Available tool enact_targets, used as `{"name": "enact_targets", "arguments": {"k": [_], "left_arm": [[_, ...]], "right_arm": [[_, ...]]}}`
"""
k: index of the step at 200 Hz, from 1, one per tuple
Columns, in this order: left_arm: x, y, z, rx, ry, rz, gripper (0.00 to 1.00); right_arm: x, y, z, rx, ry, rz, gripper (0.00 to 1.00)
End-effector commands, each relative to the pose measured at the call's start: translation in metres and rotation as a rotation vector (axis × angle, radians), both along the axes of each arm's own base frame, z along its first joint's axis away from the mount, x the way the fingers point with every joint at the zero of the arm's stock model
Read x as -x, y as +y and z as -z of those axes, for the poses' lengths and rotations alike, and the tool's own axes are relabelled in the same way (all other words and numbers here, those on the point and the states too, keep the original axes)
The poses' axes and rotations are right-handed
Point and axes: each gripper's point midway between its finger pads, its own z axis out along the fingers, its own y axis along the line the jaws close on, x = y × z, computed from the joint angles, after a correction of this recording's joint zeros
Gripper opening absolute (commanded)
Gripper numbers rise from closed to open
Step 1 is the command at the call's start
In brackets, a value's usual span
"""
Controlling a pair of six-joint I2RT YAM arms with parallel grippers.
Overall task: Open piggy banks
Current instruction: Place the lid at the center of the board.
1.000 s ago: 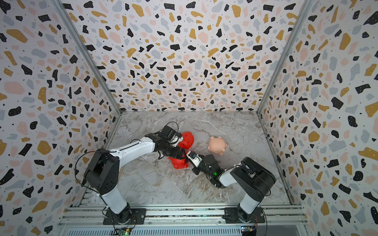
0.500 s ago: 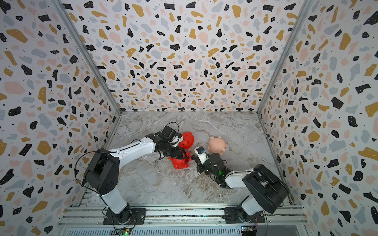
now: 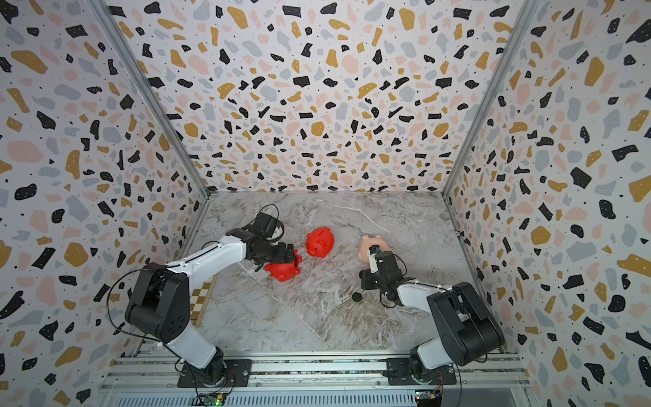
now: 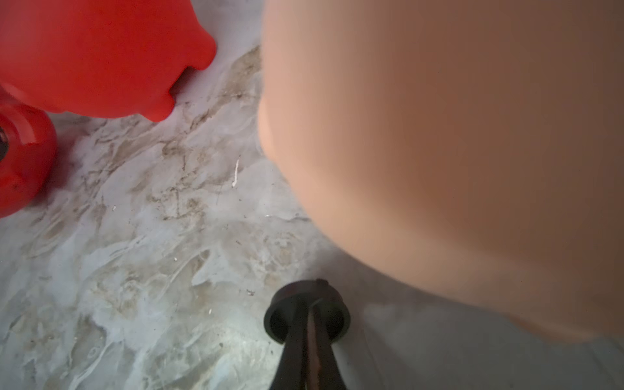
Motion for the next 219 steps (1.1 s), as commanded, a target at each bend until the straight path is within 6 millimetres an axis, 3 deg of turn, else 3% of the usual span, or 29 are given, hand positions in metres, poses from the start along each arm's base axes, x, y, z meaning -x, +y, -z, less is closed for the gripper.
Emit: {"name": "enact_targets", "arguments": {"k": [1,49,81,96,147,170,192,219], "left_arm": [[-0.023,0.021,-0.016,-0.048,-0.082,-0.081,0.99],[-0.051,0.035,-0.038,-0.065,-0.143,-0.133,0.99],[-0.056,0.028,-0.062,-0.011,-0.189,-0.127,0.99],[-0.056,0.020,-0.075,0.037,-0.208,-0.104,0.99],[-0.055,-0.013,-0.108,0.234,-0.278,-0.019,0.99],[-0.060,-0.028,-0.111,0.267,-0.286,0.018,0.99],[-0.069,-0.044,-0.110,0.313,-0.276,0.053,0.99],[-0.084,-0.065,-0.109,0.392,-0.280,0.082,0.99]], "right_arm": [[0.017,-0.004,0.009,0.008,0.111,0.005,0.00],[0.027,-0.017,0.015,0.066,0.143,0.028,0.03],[0.023,-0.020,0.007,0.085,0.130,0.043,0.25],[0.017,-0.018,-0.002,0.079,0.105,0.043,0.33],[0.003,-0.014,-0.048,0.044,0.002,0.046,0.44],[-0.004,-0.013,-0.069,0.035,-0.055,0.045,0.57],[-0.011,-0.017,-0.086,-0.008,-0.084,0.099,0.99],[-0.015,-0.021,-0.102,-0.100,-0.091,0.122,1.00]]}}
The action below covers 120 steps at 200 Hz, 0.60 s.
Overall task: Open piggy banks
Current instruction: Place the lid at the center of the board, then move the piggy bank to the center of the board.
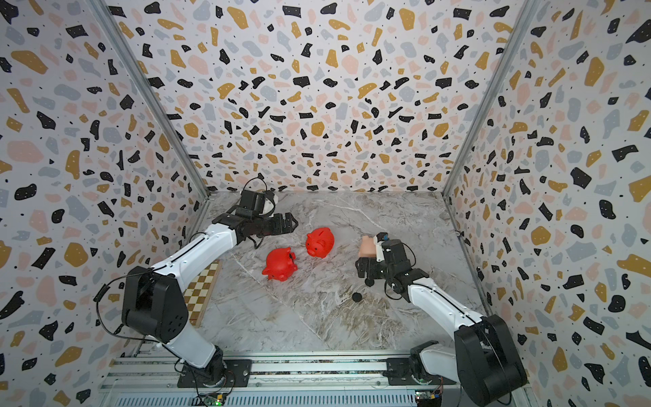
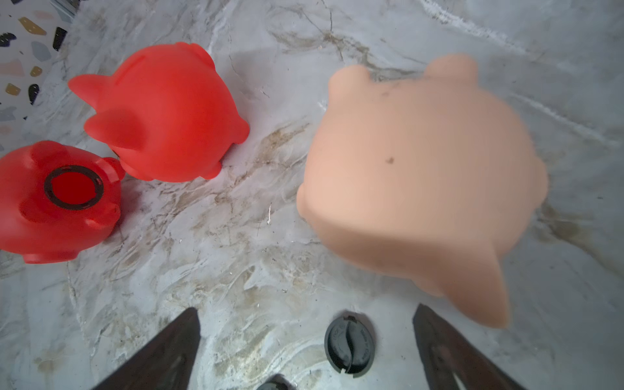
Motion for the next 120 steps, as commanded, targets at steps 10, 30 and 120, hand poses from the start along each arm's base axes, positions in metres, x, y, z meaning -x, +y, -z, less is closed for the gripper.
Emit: {"name": "enact_targets", "arguments": {"k": [10,30,120], "left_arm": [[-0.021,-0.035,-0.014,0.124,-0.052,0.075,0.99],[-0.031,-0.052,-0.009,0.137,-0.058,0.107,0.99],[-0.028,-0.121,0.051,0.133,0.036,0.213,0.99]], "right_arm": [[-0.005,-0.006,-0.024,-0.119,-0.035,0.030,1.00],[-0.002,-0.010,-0.033,-0.159,-0.076,0.023,1.00],[0.014,-0.011,-0.060,-0.202,-0.183,-0.011,1.00]]}}
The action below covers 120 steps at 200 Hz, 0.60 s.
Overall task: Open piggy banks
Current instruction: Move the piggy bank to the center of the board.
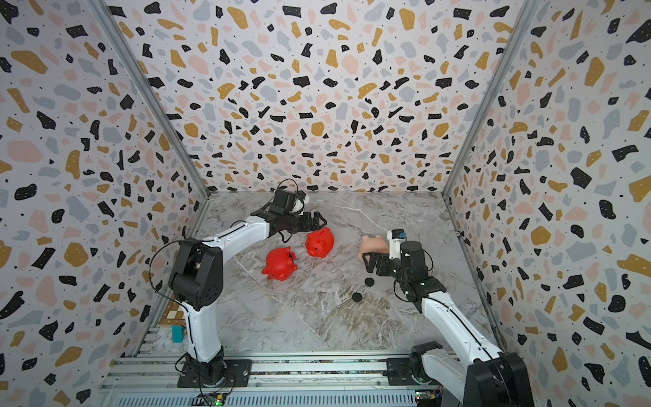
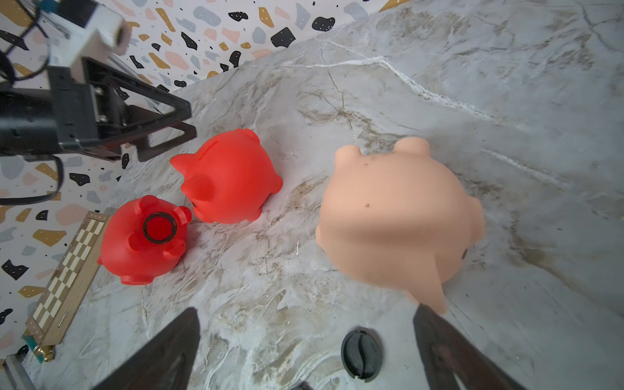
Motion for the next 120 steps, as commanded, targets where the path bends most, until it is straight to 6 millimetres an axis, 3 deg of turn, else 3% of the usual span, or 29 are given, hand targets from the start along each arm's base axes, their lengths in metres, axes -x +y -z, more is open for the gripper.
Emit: {"name": "enact_targets", "arguments": {"k": [1,39,62,90,120], "left_arm": [[0.004,-0.018,0.001,0.023,-0.003,0.028,0.99],[0.024,-0.032,0.011,0.032,0.013,0.046,0.99],[0.046,-0.039,0.010,0.041,0.019,0.061,0.99],[0.077,-0.045,0.008,0.071,0.039,0.064,0.99],[0.107,-0.040,-0.002,0.089,0.033,0.061,0.99]], "right_arm": [[0.005,0.003,-0.012,-0.035,-0.041,-0.020,1.00],[0.008,0.005,-0.004,-0.031,-0.022,-0.035,1.00],[0.008,0.012,0.004,-0.038,-0.004,-0.056,1.00],[0.006,0.022,0.012,-0.036,0.008,-0.077,0.93],[0.003,0.032,0.015,-0.012,0.000,-0.088,0.92]]}}
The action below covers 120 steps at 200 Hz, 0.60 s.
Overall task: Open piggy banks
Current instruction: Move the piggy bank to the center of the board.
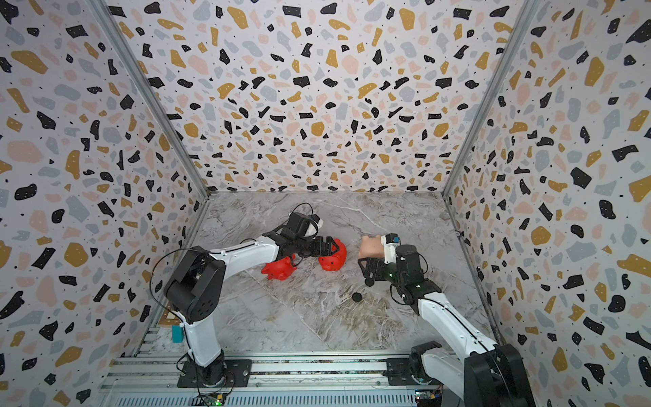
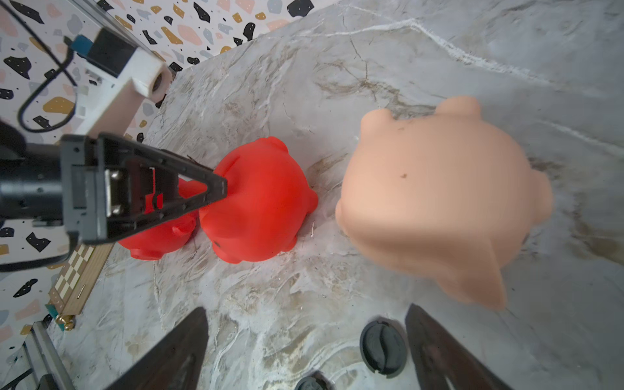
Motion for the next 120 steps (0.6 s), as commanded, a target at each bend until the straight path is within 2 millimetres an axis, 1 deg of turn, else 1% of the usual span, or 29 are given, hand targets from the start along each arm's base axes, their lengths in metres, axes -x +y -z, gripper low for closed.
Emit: {"name": "enact_targets", "arguments": {"k": [1,12,28,47,75,87,105,111,120], "left_arm": [[0.011,-0.003,-0.029,0.069,-0.057,-0.021,0.99],[0.022,-0.001,-0.033,0.079,-0.060,-0.023,0.99],[0.035,0.009,-0.032,0.076,-0.046,-0.048,0.99],[0.049,0.029,-0.027,0.060,-0.036,-0.102,0.99],[0.070,0.058,-0.019,0.009,-0.038,-0.151,0.99],[0.075,0.071,-0.016,-0.036,-0.038,-0.172,0.99],[0.079,0.091,-0.008,-0.120,-0.034,-0.225,0.99],[0.083,0.101,-0.001,-0.162,-0.016,-0.246,0.99],[0.085,0.109,0.004,-0.191,-0.010,-0.271,0.99]], "right_arm": [[-0.006,0.008,-0.007,0.003,-0.047,-0.006,0.92],[-0.008,0.012,-0.007,0.009,-0.051,-0.008,0.91],[-0.014,0.016,-0.007,0.000,-0.052,-0.005,0.90],[-0.022,0.021,-0.011,-0.019,-0.066,-0.007,0.89],[-0.041,0.030,-0.020,-0.031,-0.093,-0.004,0.88],[-0.051,0.036,-0.023,-0.035,-0.100,-0.010,0.87],[-0.065,0.045,-0.023,-0.033,-0.093,-0.021,0.85],[-0.070,0.048,-0.022,-0.034,-0.088,-0.022,0.85],[-0.076,0.054,-0.021,-0.035,-0.085,-0.028,0.85]]}}
